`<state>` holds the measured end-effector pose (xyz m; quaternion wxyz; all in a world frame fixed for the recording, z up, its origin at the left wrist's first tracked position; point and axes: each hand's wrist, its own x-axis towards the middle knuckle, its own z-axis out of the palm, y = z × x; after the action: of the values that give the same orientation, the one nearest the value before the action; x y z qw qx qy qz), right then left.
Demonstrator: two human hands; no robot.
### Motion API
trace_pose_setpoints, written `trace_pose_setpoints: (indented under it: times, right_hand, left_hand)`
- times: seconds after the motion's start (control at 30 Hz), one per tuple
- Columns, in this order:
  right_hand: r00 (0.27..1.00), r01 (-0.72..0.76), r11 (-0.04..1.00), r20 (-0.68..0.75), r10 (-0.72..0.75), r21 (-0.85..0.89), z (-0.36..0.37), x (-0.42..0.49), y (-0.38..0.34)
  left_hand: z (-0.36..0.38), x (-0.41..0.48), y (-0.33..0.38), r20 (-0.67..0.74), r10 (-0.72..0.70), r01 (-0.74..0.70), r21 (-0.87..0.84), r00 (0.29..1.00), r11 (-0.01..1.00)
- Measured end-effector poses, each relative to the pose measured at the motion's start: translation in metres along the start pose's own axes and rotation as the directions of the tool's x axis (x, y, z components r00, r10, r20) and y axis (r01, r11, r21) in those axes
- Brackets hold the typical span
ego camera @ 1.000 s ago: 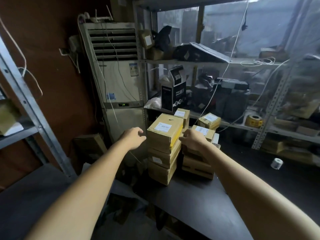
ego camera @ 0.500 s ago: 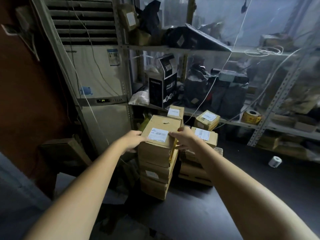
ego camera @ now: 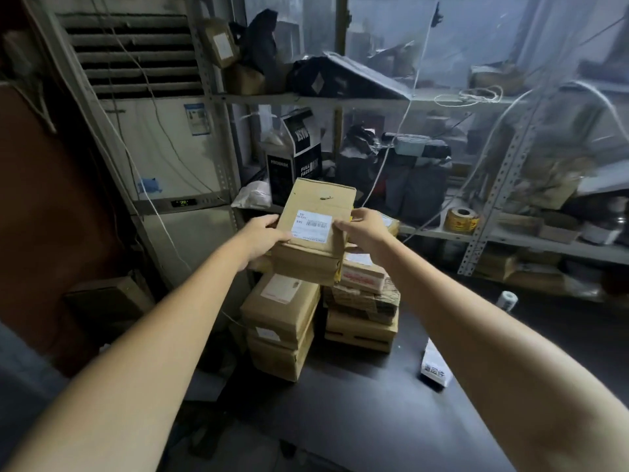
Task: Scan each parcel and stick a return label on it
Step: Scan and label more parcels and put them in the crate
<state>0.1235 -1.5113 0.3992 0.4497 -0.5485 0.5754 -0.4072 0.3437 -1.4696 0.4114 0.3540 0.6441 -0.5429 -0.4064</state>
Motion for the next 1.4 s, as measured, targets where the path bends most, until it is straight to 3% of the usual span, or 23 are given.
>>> trace_pose_setpoints:
  times: [0.13,0.37,0.57,0.8,1.07,1.4]
  right_hand:
    - [0.995,0.041,0.999,-0.091,-0.041,0.001,-0.082,-0.015,0.008]
    - [0.986,0.003,0.998,-0.166,0.008,0.069,-0.23,-0.054,0.056]
    - [0.972,-0.087,0.99,-0.209,0.108,0.107,-0.308,-0.075,0.123]
    - [0.932,-0.225,0.965,-0.26,0.252,0.132,-0.359,-0.082,0.2]
    - [0.844,-0.387,0.914,-0.352,0.404,0.119,-0.387,-0.078,0.271]
    - [0.765,-0.534,0.833,-0.336,0.549,0.146,-0.388,-0.077,0.354]
  left_hand:
    - [0.067,-0.013,0.048,0.022,0.103,-0.103,0.013,0.994,0.995]
    - [0.21,-0.037,0.095,0.156,0.162,-0.154,-0.06,0.974,0.986]
    - [0.312,-0.054,0.1,0.283,0.046,-0.018,-0.103,0.958,0.995]
    - [0.405,-0.032,0.07,0.412,-0.036,0.065,-0.056,0.91,0.996]
    - [0.481,0.006,0.032,0.615,-0.105,0.136,-0.003,0.782,0.991]
    - [0.54,0.017,-0.03,0.675,-0.245,0.282,0.057,0.696,0.958]
